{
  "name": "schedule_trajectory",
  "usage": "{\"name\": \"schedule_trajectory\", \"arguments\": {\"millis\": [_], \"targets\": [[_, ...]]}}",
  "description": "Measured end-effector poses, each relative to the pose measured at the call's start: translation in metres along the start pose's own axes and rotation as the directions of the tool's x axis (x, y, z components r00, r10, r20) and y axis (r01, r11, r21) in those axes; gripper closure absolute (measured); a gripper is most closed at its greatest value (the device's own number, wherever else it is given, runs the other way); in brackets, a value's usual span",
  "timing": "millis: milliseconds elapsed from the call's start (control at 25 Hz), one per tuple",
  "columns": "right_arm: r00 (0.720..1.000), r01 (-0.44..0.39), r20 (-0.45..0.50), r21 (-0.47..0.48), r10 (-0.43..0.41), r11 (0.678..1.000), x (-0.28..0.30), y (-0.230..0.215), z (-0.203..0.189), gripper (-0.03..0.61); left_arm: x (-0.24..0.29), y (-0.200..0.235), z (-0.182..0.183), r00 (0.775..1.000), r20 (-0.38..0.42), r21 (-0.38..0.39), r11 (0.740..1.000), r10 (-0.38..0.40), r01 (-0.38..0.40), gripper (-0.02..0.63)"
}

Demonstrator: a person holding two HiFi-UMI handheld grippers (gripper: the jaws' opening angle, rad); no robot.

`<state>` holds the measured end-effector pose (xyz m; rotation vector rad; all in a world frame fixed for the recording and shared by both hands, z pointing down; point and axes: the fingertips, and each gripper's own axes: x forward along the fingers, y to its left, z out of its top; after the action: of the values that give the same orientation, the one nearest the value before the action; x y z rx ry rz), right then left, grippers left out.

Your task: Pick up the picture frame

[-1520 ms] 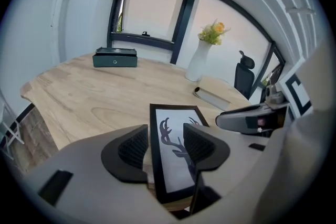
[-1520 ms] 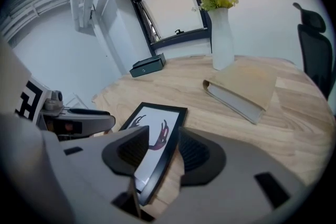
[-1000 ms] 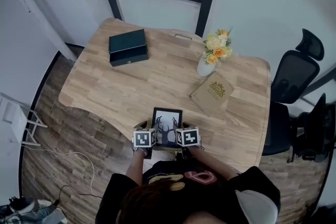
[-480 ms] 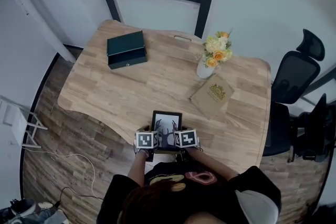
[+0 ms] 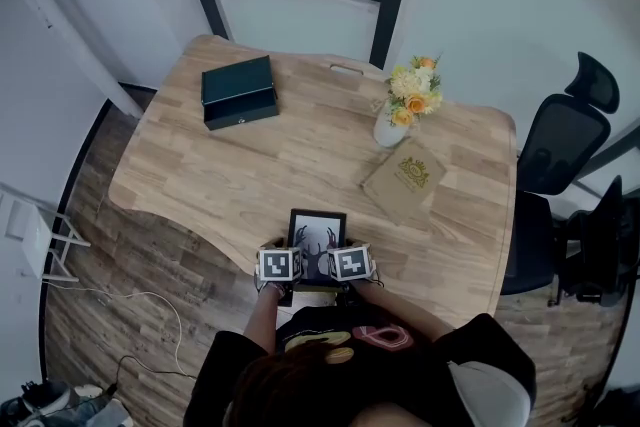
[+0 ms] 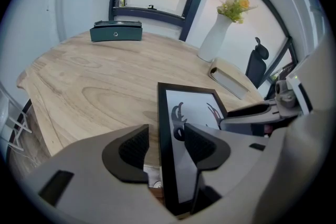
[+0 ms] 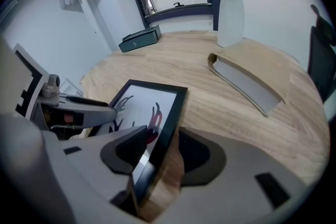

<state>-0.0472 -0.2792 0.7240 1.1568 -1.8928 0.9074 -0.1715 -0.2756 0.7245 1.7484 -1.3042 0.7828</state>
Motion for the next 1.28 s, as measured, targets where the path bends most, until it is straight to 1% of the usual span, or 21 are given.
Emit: {"name": "schedule_trajectory", "arguments": {"millis": [160,240,360,520,640,760,960,1040,1280], "targets": [[1.0,0.006,-0.03,0.049,-0.004,0.999,0.0,0.0,-0.009,0.392,-0.001,-0.002,0.0,1.0,-0.001,-0.01,1.0,-0.006,0.006,0.399],[1.0,0.004,-0.029,0.063,-0.002,0.998,0.0,0.001,-0.009,0.411,0.0,0.001,-0.002,1.0,-0.002,-0.01,1.0,0.005,-0.005,0.399],[1.0,0.002,-0.027,0.078,0.0,0.997,-0.001,0.001,-0.009,0.414,-0.004,0.0,0.0,1.0,0.003,-0.001,1.0,0.007,-0.007,0.403],[1.0,-0.005,-0.023,0.096,0.007,0.995,-0.001,0.001,-0.008,0.42,0.001,-0.002,-0.003,1.0,-0.01,-0.031,0.999,-0.022,0.022,0.427],[1.0,-0.018,-0.02,0.097,0.02,0.995,-0.001,0.0,-0.008,0.423,0.004,-0.003,-0.003,0.999,-0.009,-0.037,0.999,-0.037,0.037,0.456],[0.999,-0.026,-0.021,0.107,0.029,0.994,-0.002,0.0,-0.009,0.431,0.003,-0.004,-0.004,0.999,-0.021,-0.038,0.999,-0.036,0.035,0.456],[1.0,-0.02,-0.012,0.049,0.021,0.999,-0.004,0.0,-0.011,0.433,0.002,-0.004,-0.008,0.997,-0.062,-0.073,0.996,-0.051,0.046,0.475],[1.0,-0.026,-0.012,0.042,0.026,0.999,-0.004,0.0,-0.013,0.433,0.001,-0.003,-0.01,0.995,-0.077,-0.082,0.995,-0.06,0.054,0.49],[0.999,-0.029,-0.021,0.028,0.029,0.999,-0.006,0.0,-0.012,0.437,-0.002,-0.003,-0.014,0.996,-0.078,-0.099,0.994,-0.049,0.041,0.505]]}}
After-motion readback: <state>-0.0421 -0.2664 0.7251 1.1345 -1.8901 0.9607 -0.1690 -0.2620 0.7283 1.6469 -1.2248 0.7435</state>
